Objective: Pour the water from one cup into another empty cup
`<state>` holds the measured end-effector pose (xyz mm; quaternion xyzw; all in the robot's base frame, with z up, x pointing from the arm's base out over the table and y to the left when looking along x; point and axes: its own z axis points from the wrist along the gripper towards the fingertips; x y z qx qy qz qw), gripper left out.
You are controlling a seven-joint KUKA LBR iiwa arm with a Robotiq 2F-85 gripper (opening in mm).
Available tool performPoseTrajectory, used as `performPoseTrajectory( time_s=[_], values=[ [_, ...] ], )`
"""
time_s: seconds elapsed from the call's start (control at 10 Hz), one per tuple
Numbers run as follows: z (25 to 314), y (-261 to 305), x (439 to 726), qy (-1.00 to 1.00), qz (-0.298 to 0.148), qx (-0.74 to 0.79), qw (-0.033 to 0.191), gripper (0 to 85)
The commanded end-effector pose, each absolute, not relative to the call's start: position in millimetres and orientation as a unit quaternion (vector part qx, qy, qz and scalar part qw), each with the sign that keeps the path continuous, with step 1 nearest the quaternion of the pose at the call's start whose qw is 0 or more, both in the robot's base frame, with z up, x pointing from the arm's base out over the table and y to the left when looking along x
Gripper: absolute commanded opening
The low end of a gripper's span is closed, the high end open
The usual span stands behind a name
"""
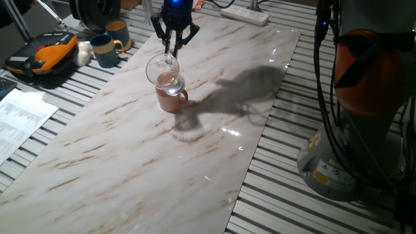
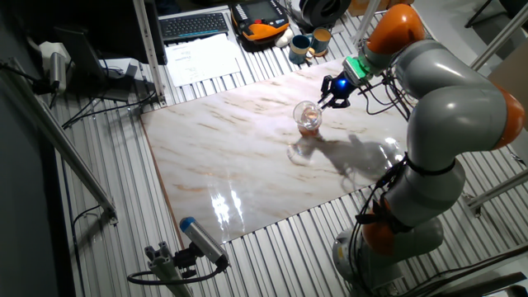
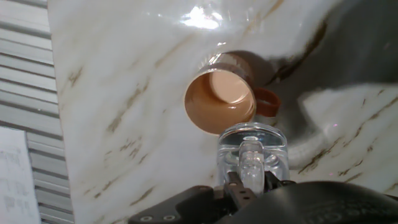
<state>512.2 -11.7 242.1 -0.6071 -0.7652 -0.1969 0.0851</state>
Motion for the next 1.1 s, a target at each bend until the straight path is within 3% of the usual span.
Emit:
performPoseTrajectory(
  time_s=[0.0,1.0],
  values=[
    [242,-12,512,-0.76,-0.201,-0.612,0.083,0.0],
    [252,-52,526,-0.754,-0.191,-0.623,0.084,0.0]
  ],
)
